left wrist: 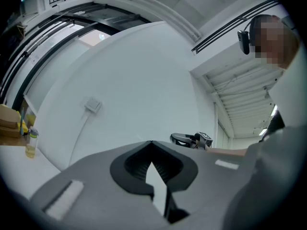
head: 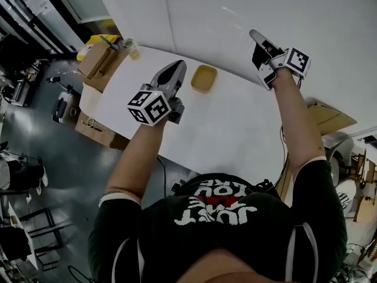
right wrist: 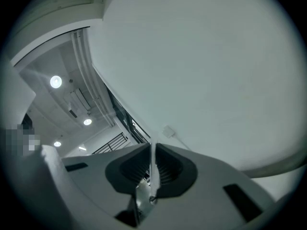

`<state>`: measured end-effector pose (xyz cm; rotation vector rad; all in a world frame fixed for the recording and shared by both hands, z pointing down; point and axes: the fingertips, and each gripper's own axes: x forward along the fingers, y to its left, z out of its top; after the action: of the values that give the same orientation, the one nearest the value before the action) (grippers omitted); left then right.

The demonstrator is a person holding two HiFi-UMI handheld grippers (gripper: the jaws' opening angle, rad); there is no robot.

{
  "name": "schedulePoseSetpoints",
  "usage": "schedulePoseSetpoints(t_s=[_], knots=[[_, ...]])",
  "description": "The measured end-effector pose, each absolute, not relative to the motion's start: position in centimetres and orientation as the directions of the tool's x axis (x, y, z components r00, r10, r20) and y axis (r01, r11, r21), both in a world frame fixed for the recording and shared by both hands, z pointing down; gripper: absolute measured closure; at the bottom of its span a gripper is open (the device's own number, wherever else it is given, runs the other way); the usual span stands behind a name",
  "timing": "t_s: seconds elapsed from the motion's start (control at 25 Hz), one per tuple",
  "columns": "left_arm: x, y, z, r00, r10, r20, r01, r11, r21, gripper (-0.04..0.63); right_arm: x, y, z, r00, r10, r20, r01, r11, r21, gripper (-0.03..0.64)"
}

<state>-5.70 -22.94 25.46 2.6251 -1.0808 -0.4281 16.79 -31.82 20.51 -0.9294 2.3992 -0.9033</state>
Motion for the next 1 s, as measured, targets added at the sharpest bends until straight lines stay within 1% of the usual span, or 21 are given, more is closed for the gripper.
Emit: schedulePoseSetpoints(t_s=[0.2, 0.4, 0.64, 0.8, 1.0], knots=[[-4.7, -22.7, 21.2, 0.682, -0.707, -0.187, -0.645, -0.702, 0.304, 0.591, 17.8, -30.2, 14.8, -0.682, -0.705, -0.195, -0.476, 0.629, -0.614, 0.58], [-4.4, -22.3, 16.7, 0.686, -0.698, -0.205, -0.655, -0.716, 0.241, 0.591, 19.6, -27.8, 9.1, -0.649, -0.727, -0.223, -0.576, 0.661, -0.481, 0.58], [-0.4, -21.9, 11.8, 0.702, -0.685, -0.197, -0.661, -0.729, 0.178, 0.591, 24.9, -25.4, 4.4, -0.608, -0.756, -0.243, -0.657, 0.651, -0.381, 0.58], [-1.3, -21.7, 9.8, 0.709, -0.675, -0.204, -0.659, -0.737, 0.149, 0.591, 24.9, -24.3, 2.9, -0.585, -0.772, -0.249, -0.697, 0.636, -0.331, 0.58], [-0.2, -21.5, 6.8, 0.72, -0.662, -0.208, -0.652, -0.748, 0.124, 0.591, 26.7, -23.0, 0.7, -0.558, -0.787, -0.263, -0.745, 0.615, -0.258, 0.58]])
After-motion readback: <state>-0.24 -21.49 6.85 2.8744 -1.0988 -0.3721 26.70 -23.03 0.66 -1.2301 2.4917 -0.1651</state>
